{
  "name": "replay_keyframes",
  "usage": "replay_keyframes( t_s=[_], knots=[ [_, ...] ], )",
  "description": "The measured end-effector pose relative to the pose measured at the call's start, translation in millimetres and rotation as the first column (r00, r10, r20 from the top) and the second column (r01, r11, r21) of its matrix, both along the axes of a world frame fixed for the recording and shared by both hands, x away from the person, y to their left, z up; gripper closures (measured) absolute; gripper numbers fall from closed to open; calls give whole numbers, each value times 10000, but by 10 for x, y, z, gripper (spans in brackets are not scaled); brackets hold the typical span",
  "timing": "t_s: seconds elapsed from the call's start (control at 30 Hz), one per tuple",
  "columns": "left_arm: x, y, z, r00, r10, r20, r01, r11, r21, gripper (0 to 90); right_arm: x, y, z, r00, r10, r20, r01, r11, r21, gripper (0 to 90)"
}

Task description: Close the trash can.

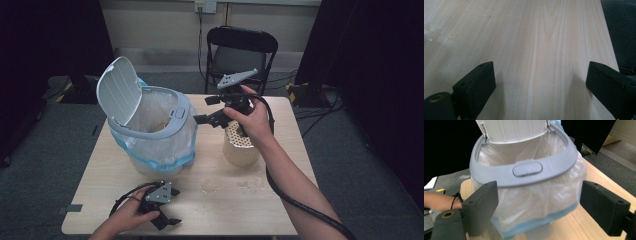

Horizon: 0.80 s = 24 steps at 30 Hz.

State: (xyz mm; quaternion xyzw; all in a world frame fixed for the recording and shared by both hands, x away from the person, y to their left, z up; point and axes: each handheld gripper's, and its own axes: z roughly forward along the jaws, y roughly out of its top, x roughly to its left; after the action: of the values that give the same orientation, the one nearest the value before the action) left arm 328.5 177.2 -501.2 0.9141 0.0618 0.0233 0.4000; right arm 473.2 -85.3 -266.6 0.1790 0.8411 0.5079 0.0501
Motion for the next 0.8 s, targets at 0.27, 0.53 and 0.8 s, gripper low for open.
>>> replay_keyframes(
  t_s=[0.27,0.53,0.8],
  knots=[
    [2,1,2,10000,-10,30,10,10000,45,83,-14,-142,-117,9999,-115,-104,115,9999,-25,146],
    [0,-1,1,10000,12,14,-12,10000,27,83,-104,-270,-253,9999,-52,-143,49,9997,-226,146],
    [3,0,2,10000,-19,11,19,10000,42,83,-206,-357,-388,10000,62,-73,-65,9989,-470,146]
  ],
)
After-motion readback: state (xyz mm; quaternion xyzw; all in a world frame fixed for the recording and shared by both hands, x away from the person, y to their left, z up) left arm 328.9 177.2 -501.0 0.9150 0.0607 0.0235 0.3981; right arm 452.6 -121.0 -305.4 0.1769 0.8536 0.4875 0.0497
